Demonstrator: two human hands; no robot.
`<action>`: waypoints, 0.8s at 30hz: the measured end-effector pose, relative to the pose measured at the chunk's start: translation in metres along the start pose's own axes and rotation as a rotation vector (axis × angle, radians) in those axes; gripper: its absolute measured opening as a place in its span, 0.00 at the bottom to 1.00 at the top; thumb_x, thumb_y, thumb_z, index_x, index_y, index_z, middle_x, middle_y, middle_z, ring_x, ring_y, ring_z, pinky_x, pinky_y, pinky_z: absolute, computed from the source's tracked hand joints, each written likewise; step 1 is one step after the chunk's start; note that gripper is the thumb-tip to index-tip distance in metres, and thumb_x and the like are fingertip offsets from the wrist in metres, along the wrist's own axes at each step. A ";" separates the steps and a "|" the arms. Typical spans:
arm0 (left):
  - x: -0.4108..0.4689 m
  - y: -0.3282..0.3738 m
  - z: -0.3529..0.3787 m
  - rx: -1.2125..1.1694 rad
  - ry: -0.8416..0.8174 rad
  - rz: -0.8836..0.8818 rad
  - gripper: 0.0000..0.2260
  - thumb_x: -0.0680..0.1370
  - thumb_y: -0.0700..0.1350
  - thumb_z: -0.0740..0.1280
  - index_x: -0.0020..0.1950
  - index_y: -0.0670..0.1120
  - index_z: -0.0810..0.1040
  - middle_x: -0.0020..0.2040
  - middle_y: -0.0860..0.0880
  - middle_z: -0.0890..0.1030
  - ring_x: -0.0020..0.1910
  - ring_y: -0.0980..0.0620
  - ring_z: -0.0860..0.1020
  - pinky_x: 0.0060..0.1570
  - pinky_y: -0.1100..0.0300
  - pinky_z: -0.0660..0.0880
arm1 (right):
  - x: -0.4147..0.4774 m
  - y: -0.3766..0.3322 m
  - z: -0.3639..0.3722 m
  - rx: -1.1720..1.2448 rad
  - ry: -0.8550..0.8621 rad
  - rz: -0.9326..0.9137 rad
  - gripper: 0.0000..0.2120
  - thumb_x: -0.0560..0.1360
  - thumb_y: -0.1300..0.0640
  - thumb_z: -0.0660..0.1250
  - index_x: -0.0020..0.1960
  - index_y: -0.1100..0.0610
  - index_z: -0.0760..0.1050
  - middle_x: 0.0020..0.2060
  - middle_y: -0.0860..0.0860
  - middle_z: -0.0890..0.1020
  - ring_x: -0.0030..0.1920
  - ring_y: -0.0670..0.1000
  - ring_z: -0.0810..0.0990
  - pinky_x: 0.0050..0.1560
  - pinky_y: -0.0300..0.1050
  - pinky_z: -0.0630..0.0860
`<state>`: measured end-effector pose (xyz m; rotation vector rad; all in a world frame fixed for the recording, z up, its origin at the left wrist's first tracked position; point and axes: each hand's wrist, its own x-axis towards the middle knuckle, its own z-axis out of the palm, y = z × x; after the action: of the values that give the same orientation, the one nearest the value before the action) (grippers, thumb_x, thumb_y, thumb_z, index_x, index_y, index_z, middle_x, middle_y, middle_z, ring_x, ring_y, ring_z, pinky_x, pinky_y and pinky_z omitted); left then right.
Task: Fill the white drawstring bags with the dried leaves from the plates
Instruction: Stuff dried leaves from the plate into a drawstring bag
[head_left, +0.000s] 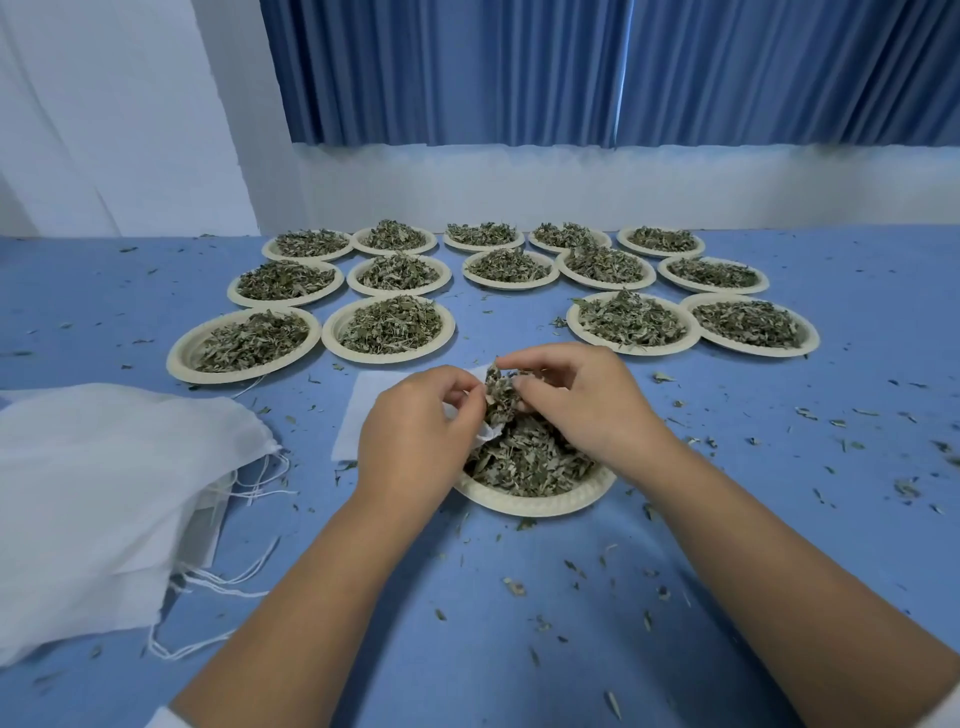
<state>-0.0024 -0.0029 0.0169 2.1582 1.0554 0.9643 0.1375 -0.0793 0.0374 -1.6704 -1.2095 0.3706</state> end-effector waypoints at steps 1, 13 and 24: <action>0.000 0.000 0.000 -0.002 0.004 0.013 0.05 0.78 0.50 0.67 0.46 0.54 0.81 0.40 0.58 0.82 0.30 0.60 0.74 0.32 0.60 0.69 | -0.001 0.000 0.001 0.031 0.002 -0.002 0.11 0.75 0.63 0.70 0.47 0.47 0.81 0.39 0.55 0.83 0.39 0.51 0.84 0.43 0.45 0.80; 0.000 0.000 0.006 -0.238 0.002 0.011 0.04 0.78 0.48 0.69 0.44 0.54 0.82 0.37 0.57 0.83 0.31 0.64 0.76 0.35 0.63 0.70 | 0.001 0.004 0.007 0.156 0.011 0.103 0.05 0.74 0.61 0.71 0.44 0.52 0.79 0.43 0.51 0.85 0.41 0.49 0.85 0.47 0.41 0.81; 0.004 0.001 0.006 -0.570 -0.026 -0.071 0.07 0.78 0.45 0.69 0.42 0.54 0.83 0.35 0.57 0.80 0.37 0.57 0.78 0.38 0.62 0.80 | 0.000 0.003 0.003 0.136 0.075 0.114 0.13 0.67 0.55 0.79 0.46 0.51 0.77 0.44 0.44 0.81 0.44 0.42 0.80 0.47 0.37 0.77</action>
<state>0.0046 -0.0009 0.0153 1.6490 0.7235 1.0481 0.1370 -0.0777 0.0337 -1.6244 -1.0141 0.4464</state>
